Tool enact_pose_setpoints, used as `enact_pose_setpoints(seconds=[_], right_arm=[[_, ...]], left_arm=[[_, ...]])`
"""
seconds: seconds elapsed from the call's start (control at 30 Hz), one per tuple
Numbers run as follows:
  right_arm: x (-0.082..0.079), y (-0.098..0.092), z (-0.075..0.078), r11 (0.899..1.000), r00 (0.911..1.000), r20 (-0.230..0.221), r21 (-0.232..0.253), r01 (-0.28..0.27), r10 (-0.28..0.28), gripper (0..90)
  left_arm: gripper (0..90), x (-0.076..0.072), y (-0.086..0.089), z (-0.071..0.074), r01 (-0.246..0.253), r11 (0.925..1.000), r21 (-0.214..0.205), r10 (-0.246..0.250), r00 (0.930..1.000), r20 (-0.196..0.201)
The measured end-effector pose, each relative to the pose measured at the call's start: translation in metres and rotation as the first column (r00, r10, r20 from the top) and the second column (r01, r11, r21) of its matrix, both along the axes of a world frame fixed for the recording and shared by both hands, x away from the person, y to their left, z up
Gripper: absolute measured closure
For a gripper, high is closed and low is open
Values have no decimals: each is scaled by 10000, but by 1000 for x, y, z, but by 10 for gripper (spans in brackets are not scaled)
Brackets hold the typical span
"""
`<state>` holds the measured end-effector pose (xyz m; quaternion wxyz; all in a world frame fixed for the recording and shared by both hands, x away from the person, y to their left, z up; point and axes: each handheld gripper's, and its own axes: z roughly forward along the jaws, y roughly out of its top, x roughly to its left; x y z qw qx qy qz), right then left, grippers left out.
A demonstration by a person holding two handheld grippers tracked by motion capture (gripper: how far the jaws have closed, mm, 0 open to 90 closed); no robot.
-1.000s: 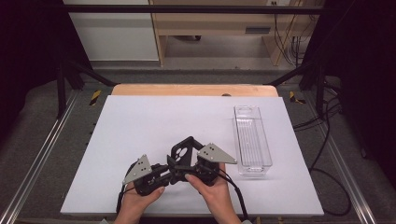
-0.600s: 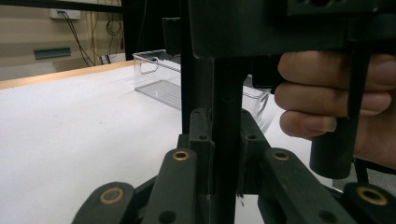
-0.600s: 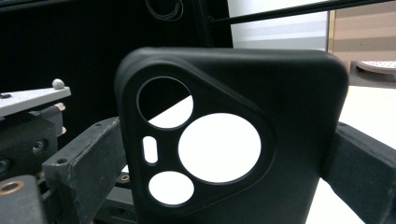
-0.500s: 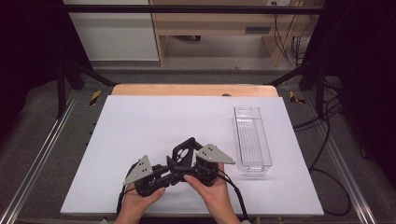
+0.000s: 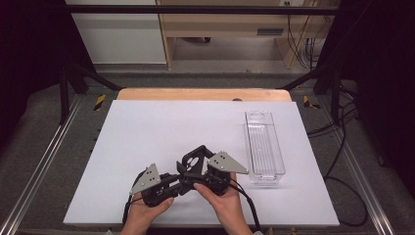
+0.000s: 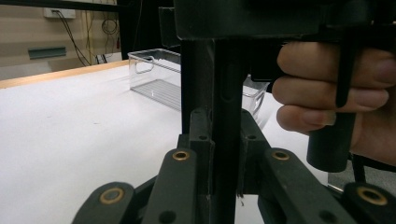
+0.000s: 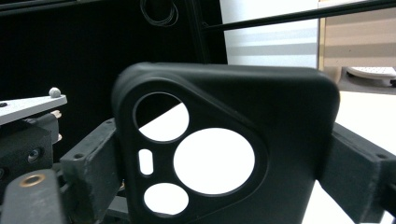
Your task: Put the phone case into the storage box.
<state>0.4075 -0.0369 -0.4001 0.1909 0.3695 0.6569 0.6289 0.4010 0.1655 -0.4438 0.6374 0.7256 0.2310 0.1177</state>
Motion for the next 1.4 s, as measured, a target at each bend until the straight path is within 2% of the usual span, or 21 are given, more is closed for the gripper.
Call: enact_pose_setpoints(seconds=[0.5,0.83,0.93,1.07,1.2,1.4], right_arm=[[-2,1,0,9990,9991,-203,-261,363,-368,129],[-1,-1,0,9991,9974,-580,-36,423,-424,133],[-1,-1,0,9989,9969,-629,-39,468,-470,135],[-1,-2,-1,9983,9951,-793,30,587,-583,136],[1,-4,-2,9973,9939,-823,-76,733,-737,136],[2,-6,-1,9964,9938,-722,-146,835,-843,136]], left_arm=[[802,1,-2,-2,-64,9999,81,64,10000,-52],[801,0,-3,-3,-133,9999,27,133,9999,-95],[798,1,-3,-3,-105,9999,-64,104,9997,-229],[787,1,-3,-3,-116,9999,-32,116,9998,-176],[619,2,-2,-2,-513,9987,1,513,9985,-193],[434,2,-5,-2,-688,9975,188,688,9976,-22]])
